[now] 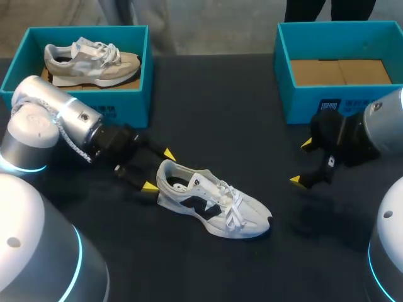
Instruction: Take the shoe out of the shoebox, open the shoe tongue, remove and reinsert the insole, then place the shoe into the shoebox
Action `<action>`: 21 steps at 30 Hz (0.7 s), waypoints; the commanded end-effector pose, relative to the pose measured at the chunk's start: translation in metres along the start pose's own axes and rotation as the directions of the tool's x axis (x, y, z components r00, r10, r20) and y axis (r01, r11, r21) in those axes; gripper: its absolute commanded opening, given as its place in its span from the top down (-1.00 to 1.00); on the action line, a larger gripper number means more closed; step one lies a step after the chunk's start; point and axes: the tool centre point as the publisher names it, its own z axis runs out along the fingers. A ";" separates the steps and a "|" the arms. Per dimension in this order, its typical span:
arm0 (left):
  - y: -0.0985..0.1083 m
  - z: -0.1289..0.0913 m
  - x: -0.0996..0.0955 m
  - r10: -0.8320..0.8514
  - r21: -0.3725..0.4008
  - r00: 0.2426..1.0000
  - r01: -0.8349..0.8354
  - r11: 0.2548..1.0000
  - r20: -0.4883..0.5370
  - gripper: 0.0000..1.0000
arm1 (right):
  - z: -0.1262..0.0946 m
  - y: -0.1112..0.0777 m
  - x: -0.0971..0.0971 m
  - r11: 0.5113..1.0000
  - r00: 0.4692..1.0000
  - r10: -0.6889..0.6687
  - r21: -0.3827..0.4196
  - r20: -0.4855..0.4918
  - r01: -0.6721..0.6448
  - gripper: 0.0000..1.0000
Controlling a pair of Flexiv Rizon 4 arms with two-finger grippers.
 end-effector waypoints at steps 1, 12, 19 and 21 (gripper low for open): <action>0.000 0.008 -0.002 -0.001 0.005 1.000 0.001 1.000 -0.007 -1.00 | 0.001 0.000 0.001 1.000 1.000 0.001 0.003 0.004 -0.001 -1.00; 0.000 0.025 0.003 -0.002 -0.006 0.999 0.001 1.000 -0.044 -1.00 | 0.001 0.000 0.001 1.000 1.000 0.001 0.003 0.004 -0.001 -1.00; 0.006 0.029 0.007 -0.013 -0.018 0.999 0.012 1.000 -0.053 -1.00 | 0.001 0.000 0.001 1.000 1.000 0.001 0.003 0.004 -0.001 -1.00; 0.009 0.030 0.006 -0.021 -0.028 0.999 0.020 0.999 -0.049 -1.00 | 0.001 0.000 0.001 1.000 1.000 0.001 0.003 0.004 -0.001 -1.00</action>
